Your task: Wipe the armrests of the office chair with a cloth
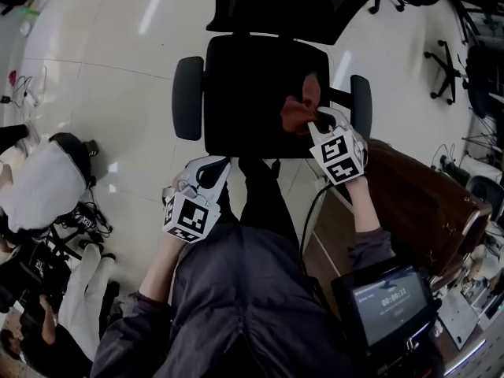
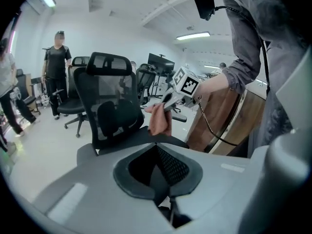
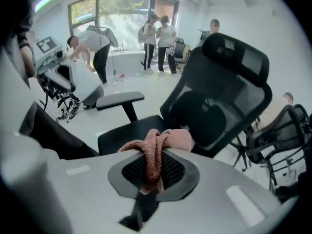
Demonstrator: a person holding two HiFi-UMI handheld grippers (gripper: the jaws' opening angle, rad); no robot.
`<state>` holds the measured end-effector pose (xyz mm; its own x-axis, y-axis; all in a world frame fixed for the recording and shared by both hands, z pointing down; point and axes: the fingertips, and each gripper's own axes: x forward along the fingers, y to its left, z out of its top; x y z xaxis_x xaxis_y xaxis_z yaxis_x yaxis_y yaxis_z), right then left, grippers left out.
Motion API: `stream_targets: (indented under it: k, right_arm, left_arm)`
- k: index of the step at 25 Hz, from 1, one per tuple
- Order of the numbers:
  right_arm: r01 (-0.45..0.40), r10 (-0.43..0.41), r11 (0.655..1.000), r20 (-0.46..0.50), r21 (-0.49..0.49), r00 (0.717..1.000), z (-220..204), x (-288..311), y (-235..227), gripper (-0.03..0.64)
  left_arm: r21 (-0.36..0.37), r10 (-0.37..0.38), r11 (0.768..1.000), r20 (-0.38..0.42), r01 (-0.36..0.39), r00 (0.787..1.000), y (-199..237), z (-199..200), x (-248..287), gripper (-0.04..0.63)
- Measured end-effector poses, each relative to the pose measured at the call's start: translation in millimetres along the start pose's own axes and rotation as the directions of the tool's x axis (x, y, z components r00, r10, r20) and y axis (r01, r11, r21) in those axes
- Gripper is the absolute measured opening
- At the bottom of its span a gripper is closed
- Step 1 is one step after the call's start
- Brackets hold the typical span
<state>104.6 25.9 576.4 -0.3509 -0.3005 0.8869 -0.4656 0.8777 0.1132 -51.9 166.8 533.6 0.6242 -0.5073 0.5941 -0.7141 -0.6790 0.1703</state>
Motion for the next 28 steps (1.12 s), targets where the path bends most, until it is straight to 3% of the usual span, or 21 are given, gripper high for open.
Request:
stream_targets:
  k: [4, 7, 13, 16, 19, 21, 24, 28]
  right_arm:
    - [-0.075, 0.086, 0.994, 0.142, -0.084, 0.986, 105, 49, 32, 0.02]
    - [-0.113, 0.146, 0.979, 0.195, -0.168, 0.97, 175, 90, 56, 0.02]
    - [-0.217, 0.279, 0.948, 0.279, -0.234, 0.919, 265, 134, 99, 0.02]
    - [-0.264, 0.317, 0.934, 0.221, -0.239, 0.922, 274, 174, 112, 0.02]
    - [-0.319, 0.353, 0.909, 0.09, -0.269, 0.931, 248, 207, 130, 0.02]
    - [-0.292, 0.319, 0.903, 0.036, -0.316, 0.947, 228, 217, 136, 0.021]
    - [-0.196, 0.23, 0.905, 0.046, -0.378, 0.972, 224, 227, 134, 0.028]
    - [-0.187, 0.217, 0.902, 0.033, -0.389, 0.976, 236, 235, 130, 0.048]
  left_arm:
    - [-0.035, 0.032, 0.999, -0.008, -0.032, 0.999, 19, -10, -3, 0.015]
    - [-0.031, 0.063, 0.997, -0.031, -0.064, 0.998, 44, -15, -17, 0.015]
    - [-0.078, 0.13, 0.988, -0.063, -0.135, 0.989, 79, -29, -46, 0.015]
    - [-0.116, 0.138, 0.982, -0.075, -0.146, 0.988, 94, -39, -53, 0.015]
    - [-0.135, 0.144, 0.979, -0.079, -0.154, 0.986, 98, -46, -55, 0.015]
    - [-0.141, 0.146, 0.978, -0.077, -0.156, 0.986, 96, -49, -56, 0.015]
    - [-0.15, 0.14, 0.977, -0.076, -0.15, 0.987, 103, -51, -58, 0.015]
    - [-0.155, 0.125, 0.979, -0.075, -0.135, 0.989, 113, -46, -58, 0.015]
